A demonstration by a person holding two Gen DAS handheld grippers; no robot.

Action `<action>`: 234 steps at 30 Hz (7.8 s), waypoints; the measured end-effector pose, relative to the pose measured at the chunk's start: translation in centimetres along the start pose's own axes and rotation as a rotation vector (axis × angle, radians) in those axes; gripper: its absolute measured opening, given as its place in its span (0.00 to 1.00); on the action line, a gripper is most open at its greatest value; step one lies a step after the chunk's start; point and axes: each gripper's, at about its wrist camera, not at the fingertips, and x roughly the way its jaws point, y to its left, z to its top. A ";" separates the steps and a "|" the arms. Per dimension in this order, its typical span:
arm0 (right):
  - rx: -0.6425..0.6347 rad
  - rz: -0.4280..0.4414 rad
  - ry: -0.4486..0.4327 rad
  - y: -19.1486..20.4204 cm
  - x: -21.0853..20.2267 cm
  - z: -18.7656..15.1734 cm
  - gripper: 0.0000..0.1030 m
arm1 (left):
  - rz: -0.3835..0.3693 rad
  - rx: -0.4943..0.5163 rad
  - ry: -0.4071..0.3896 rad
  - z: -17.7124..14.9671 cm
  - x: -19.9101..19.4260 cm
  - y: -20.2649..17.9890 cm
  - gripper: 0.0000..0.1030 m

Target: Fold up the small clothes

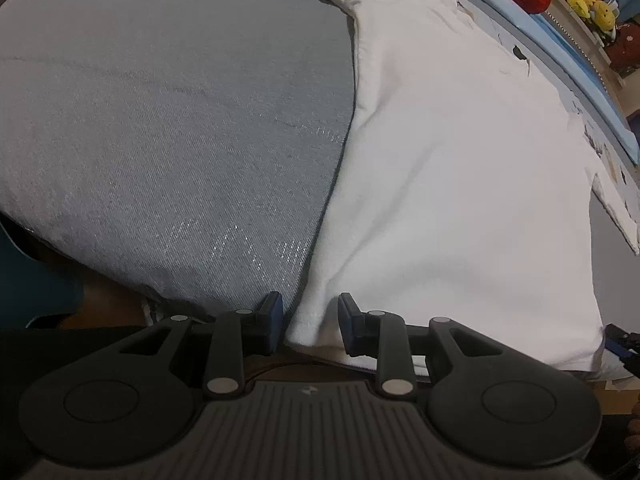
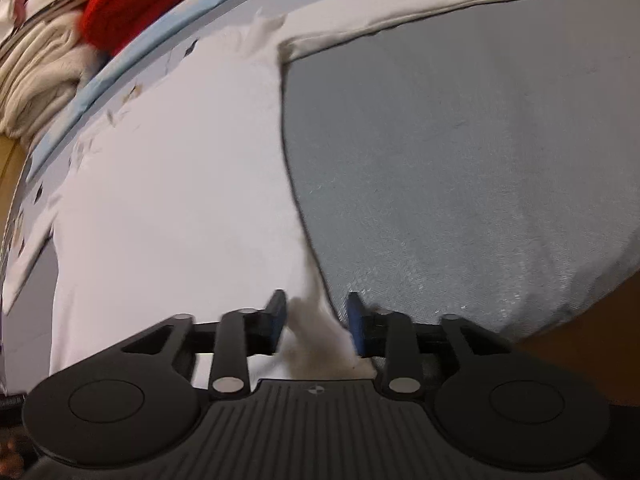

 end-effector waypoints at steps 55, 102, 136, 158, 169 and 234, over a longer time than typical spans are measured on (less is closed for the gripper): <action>-0.460 -0.179 0.046 7.8 2.7 -1.3 0.36 | -0.012 0.226 -0.098 -0.6 -0.4 -3.7 0.41; -0.499 -0.011 -0.549 23.7 -1.9 11.4 0.36 | 0.195 -0.118 -0.580 25.4 -2.2 7.6 0.51; -0.458 0.073 -0.318 28.3 7.7 17.7 0.30 | 0.181 -0.150 -0.684 29.2 -5.3 2.8 0.04; -0.312 0.043 -0.331 24.6 7.7 14.9 0.11 | 0.015 -0.182 -0.422 24.7 -0.8 -4.6 0.44; 0.014 0.144 -0.076 21.4 16.1 18.7 0.31 | 0.006 -0.205 -0.404 28.2 0.0 -4.2 0.44; 0.418 -0.189 -0.327 -4.3 10.5 26.1 0.26 | 0.114 0.275 -0.208 25.3 9.7 -14.9 0.51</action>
